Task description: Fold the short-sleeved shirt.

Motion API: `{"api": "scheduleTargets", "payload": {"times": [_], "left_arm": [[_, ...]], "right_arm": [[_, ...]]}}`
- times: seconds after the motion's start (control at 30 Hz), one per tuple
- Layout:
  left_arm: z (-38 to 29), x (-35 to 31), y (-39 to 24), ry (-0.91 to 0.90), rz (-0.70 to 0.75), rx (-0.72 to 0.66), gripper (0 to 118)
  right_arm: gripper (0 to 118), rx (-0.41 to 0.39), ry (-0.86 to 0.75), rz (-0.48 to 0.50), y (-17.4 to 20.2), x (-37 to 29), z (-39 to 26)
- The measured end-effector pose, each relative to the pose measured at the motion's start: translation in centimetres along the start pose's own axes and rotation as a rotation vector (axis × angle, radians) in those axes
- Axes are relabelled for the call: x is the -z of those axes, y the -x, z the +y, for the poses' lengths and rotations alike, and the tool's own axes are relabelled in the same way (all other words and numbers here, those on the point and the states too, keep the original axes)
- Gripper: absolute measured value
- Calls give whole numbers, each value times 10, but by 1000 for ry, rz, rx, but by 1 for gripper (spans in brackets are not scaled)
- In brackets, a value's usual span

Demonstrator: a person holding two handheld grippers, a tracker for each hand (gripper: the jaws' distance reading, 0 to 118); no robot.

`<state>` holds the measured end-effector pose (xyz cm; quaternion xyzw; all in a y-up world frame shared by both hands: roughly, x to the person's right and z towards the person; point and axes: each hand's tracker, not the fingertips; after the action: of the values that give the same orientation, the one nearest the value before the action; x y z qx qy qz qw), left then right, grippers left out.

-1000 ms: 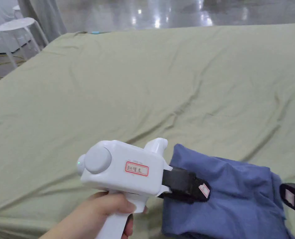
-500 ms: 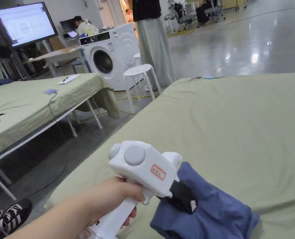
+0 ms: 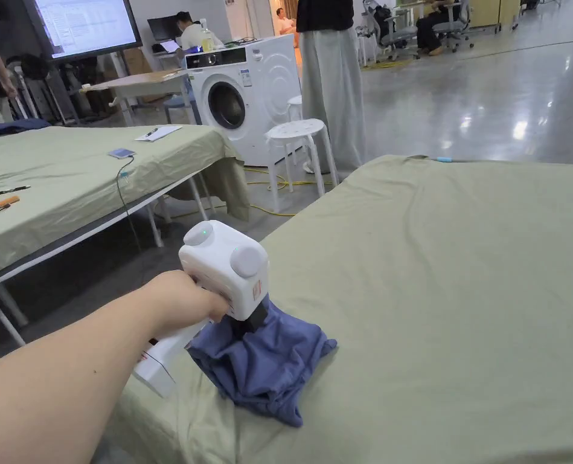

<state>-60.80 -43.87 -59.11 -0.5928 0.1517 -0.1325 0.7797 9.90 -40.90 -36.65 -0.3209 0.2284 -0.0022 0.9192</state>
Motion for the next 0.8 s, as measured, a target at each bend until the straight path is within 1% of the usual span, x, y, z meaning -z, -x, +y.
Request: {"api": "scheduleTargets", "payload": {"times": [0.03, 0.07, 0.1, 0.13, 0.17, 0.23, 0.27, 0.37, 0.4, 0.43, 0.47, 0.5, 0.53, 0.57, 0.6, 0.63, 0.7, 0.73, 0.8], "left_arm": [[-3, -1, 6, -10, 10, -16, 33], [-6, -2, 11, -23, 35, -59, 75], [-9, -5, 17, -17, 75, -100, 113], [-12, -8, 25, -14, 75, -133, 118], [-13, -13, 30, -139, 2, -168, 118], [-16, -25, 38, -167, 25, -212, 118], [-27, -41, 40, -182, 43, -219, 118], [-47, -78, 29, -249, 44, -243, 118], [-61, -89, 19, -315, -2, -244, 116], [-70, -99, 10, -362, -42, -242, 106], [-81, -114, -5, -377, -52, -231, 68], [-92, -129, -19, -443, -28, -249, 19], [-105, -139, -31, -508, -9, -257, 0], [-117, -153, -47, -581, 29, -241, 0], [-132, -169, -65, -663, 78, -277, 0], [-143, -183, -80, -713, 87, -299, 0], [-166, -214, -117, -816, -27, -281, 0], [-175, -226, -133, -830, -53, -315, 0], [-193, -252, -164, -915, -144, -377, 0]], "right_arm": [[3, -29, 3, -10, 2, 0, 1], [3, -53, 6, -17, 4, 1, 3], [3, -65, 7, -17, 5, 2, 3], [3, -70, 3, -17, 6, 3, 4], [3, -67, 0, -16, 6, 2, 4], [3, -48, -13, 8, 7, 1, 3], [3, -46, -17, 19, 7, -1, 2], [3, -63, -30, 27, 13, -10, 1], [3, -71, -36, 26, 12, -14, 0], [3, -74, -43, 23, 9, -19, -2], [3, -79, -51, 17, 7, -25, -2], [3, -84, -62, 13, 5, -30, -2], [3, -86, -74, 11, 3, -35, -1], [3, -85, -92, 8, -1, -42, -2], [3, -85, -112, 6, -4, -48, -2], [3, -87, -126, 1, -5, -54, -2], [3, -112, -165, -23, -8, -66, -3], [3, -131, -181, -48, -10, -72, -4], [3, -139, -242, -127, -14, -86, -6]]}}
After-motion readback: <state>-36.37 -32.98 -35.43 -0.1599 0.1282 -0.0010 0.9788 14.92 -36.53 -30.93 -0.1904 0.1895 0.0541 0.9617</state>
